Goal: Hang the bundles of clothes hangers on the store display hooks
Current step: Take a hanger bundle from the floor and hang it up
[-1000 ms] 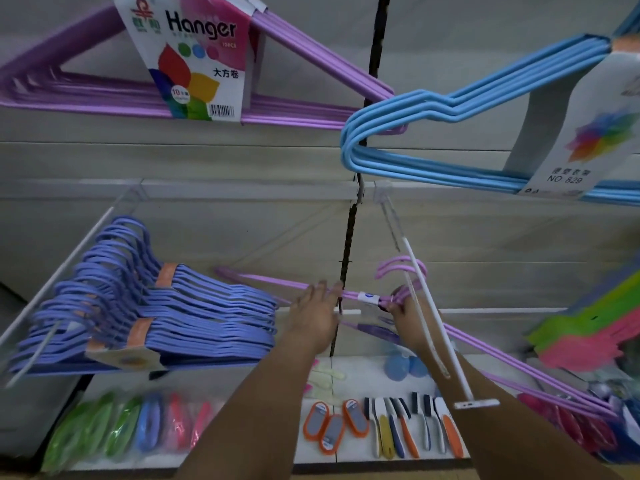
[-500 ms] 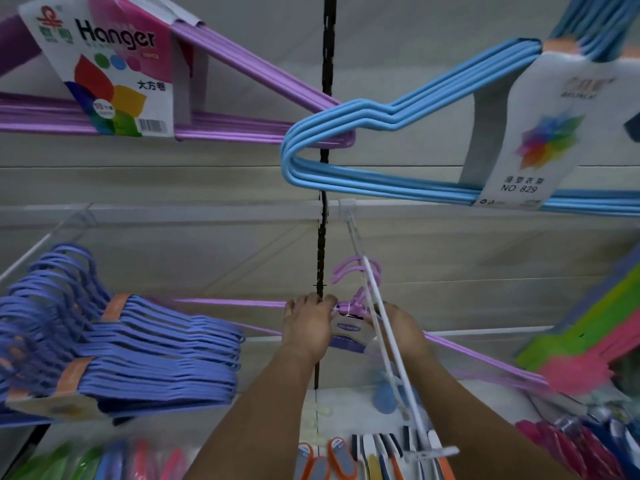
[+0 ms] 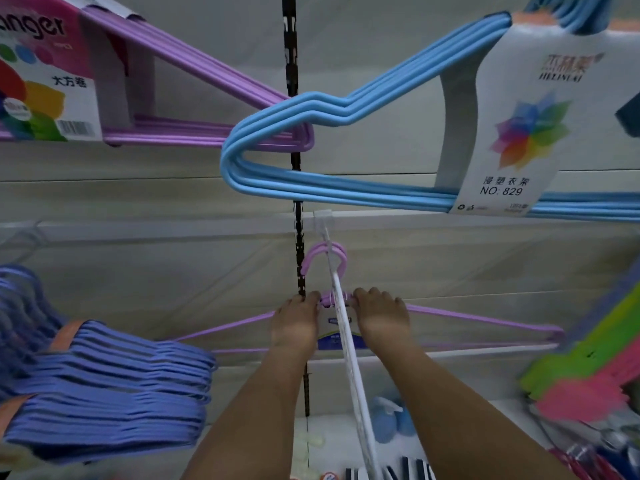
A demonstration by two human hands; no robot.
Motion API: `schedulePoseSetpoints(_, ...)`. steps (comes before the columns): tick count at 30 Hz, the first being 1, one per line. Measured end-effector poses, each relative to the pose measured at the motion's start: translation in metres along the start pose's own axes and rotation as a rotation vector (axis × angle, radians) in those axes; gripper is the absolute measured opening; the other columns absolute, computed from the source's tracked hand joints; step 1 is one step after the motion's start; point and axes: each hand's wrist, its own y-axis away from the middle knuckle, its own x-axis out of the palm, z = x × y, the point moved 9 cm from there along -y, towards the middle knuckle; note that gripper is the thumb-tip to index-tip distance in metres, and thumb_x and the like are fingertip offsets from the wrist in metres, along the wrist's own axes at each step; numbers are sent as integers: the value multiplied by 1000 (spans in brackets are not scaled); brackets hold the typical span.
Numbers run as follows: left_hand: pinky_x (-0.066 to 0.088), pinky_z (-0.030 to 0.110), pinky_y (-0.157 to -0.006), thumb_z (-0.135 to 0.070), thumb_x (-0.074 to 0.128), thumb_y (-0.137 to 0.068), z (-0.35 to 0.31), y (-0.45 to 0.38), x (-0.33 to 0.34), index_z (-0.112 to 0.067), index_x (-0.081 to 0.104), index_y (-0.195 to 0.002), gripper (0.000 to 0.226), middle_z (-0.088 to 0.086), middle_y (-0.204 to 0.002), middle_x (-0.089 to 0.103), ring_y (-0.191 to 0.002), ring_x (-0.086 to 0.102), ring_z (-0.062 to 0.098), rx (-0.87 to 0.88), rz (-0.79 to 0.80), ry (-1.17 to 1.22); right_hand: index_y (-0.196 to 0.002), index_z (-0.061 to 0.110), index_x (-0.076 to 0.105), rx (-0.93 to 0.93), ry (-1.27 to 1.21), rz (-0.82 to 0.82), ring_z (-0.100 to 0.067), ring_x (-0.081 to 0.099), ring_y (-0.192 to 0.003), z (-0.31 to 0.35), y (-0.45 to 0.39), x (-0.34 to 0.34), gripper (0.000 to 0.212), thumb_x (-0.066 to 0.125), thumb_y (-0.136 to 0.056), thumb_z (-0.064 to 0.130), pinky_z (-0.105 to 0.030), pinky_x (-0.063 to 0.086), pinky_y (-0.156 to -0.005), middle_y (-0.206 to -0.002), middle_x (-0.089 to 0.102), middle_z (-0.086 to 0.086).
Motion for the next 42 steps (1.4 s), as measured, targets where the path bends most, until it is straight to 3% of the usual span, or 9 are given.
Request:
schedulePoseSetpoints(7, 37, 32, -100, -12, 42, -96, 5, -5, 0, -16, 44, -137, 41, 8, -134, 52, -121, 49, 26, -36, -3, -38, -115, 14, 57, -19, -25, -80, -30, 54, -109, 9, -5, -3, 41, 26, -103, 38, -38, 38, -95, -113, 59, -8)
schedulePoseSetpoints(12, 16, 40, -118, -13, 35, -99, 1, 14, -2, -14, 9, -153, 60, 5, -160, 13, -146, 14, 27, -59, 19, -59, -116, 8, 63, -68, 0, -91, -30, 63, -99, 14, 7, -16, 31, 46, -98, 26, -44, 34, -106, -104, 68, -8)
schedulePoseSetpoints(14, 15, 38, -118, -13, 30, -100, -7, 26, -7, -12, 6, -153, 58, 6, -161, 7, -148, 9, 25, -39, -8, -117, -96, 6, 72, -45, 8, -93, -27, 68, -73, 8, 12, -23, 27, 60, -81, 25, -39, 52, -84, -82, 72, -8)
schedulePoseSetpoints(17, 13, 35, -119, -17, 32, -100, -14, 41, -15, -12, 13, -152, 55, 7, -160, 12, -147, 12, 24, -36, 6, -98, -73, 9, 69, -53, -48, -54, -26, 62, -53, 1, 28, -35, 22, 64, -68, 29, -27, 50, -58, -62, 64, -5)
schedulePoseSetpoints(24, 29, 37, -112, -30, 35, -101, -22, 109, -25, -15, 33, -146, 47, 8, -150, 38, -137, 35, 25, -152, 79, 15, -138, 9, 42, -93, -34, 138, -28, 46, -124, -30, 92, -55, 49, 30, -102, 40, -34, 33, -103, -138, 49, -11)
schedulePoseSetpoints(30, 34, 36, -110, -45, 36, -98, -50, 180, -31, -12, 42, -142, 55, 11, -144, 46, -132, 42, 27, -215, 94, 181, -150, 13, 25, -33, -70, 271, -22, 27, -142, -75, 156, -64, 62, 15, -101, 51, -32, 18, -115, -156, 27, -6)
schedulePoseSetpoints(34, 29, 37, -113, -57, 27, -96, -77, 212, -15, -22, 25, -150, 64, 5, -155, 29, -139, 32, 25, -194, 227, 171, -147, 12, 31, 83, -83, 242, -22, 34, -138, -107, 198, -83, 105, -16, -68, 63, -31, 22, -113, -152, 35, -8)
schedulePoseSetpoints(39, 23, 30, -115, -42, 28, -102, -137, 236, -3, -16, 23, -151, 55, 4, -156, 26, -142, 25, 19, 46, 310, 106, -143, 13, 37, 239, -63, 180, -25, 40, -132, -151, 259, -109, 57, 24, -100, 49, -30, 28, -108, -147, 40, -8)
schedulePoseSetpoints(42, 29, 30, -109, -40, 29, -103, -178, 253, 7, -12, 33, -145, 51, 8, -148, 38, -135, 35, 21, 194, 375, 64, -144, 14, 34, 349, -60, 150, -26, 39, -132, -176, 307, -123, 54, 29, -101, 46, -33, 29, -108, -149, 37, -9)
